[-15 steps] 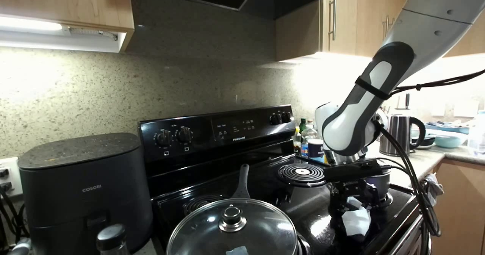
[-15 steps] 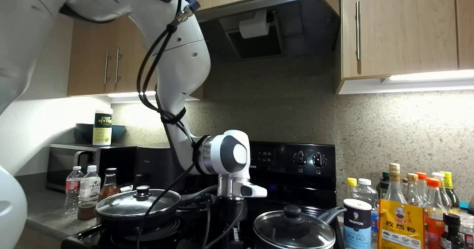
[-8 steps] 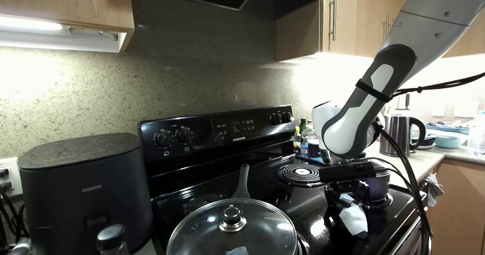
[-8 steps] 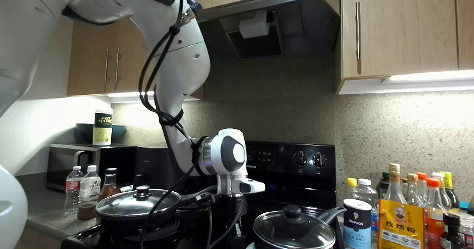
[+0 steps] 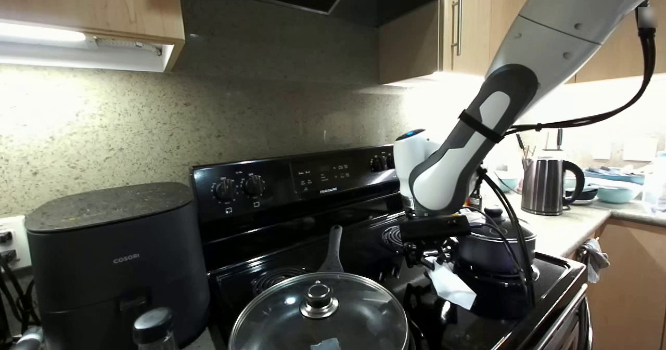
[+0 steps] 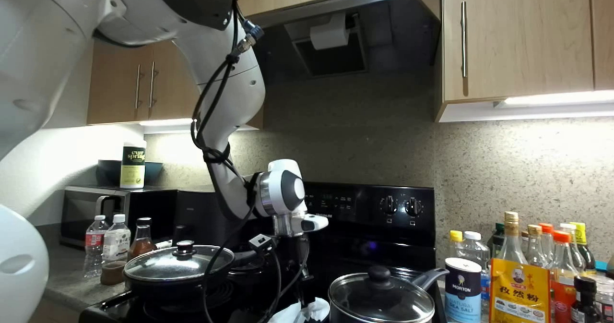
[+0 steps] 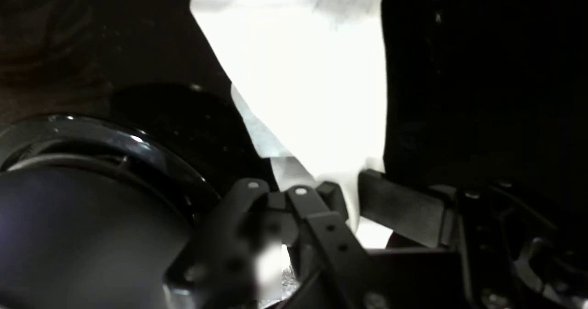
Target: Use the napkin to wipe the stove
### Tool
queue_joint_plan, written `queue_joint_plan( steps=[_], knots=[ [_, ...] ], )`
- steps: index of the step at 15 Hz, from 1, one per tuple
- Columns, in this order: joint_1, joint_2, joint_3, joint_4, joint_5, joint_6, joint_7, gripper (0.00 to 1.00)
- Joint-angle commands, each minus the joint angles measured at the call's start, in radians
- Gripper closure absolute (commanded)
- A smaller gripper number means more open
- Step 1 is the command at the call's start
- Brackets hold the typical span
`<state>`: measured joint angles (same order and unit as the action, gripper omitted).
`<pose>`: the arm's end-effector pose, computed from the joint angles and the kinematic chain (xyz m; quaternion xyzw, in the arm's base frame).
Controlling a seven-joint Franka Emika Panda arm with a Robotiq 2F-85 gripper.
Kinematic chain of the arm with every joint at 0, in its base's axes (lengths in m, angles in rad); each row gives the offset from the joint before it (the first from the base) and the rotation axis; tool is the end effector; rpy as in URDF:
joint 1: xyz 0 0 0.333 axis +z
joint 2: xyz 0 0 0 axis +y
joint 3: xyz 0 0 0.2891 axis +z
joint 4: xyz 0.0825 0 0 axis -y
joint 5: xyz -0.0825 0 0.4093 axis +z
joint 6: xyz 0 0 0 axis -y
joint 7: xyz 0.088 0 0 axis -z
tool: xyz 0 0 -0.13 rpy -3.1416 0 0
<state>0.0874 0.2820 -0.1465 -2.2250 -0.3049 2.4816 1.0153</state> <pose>0.5530 -0.0390 0.1769 0.9103 -0.3984 0.0397 0.1054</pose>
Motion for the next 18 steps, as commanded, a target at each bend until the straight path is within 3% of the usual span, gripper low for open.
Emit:
queue_joint_plan(
  steps=[1, 11, 12, 13, 18],
  knots=[
    [0.011, 0.090, -0.041, 0.090, -0.068, 0.009, 0.070, 1.00],
    [0.055, 0.258, -0.178, 0.255, -0.184, -0.026, 0.280, 1.00],
    [0.053, 0.253, -0.169, 0.258, -0.173, -0.044, 0.274, 1.00],
    [0.025, 0.220, -0.112, 0.234, -0.105, -0.076, 0.184, 1.00],
    [0.025, 0.129, 0.009, 0.167, -0.015, -0.138, 0.013, 1.00]
  ],
)
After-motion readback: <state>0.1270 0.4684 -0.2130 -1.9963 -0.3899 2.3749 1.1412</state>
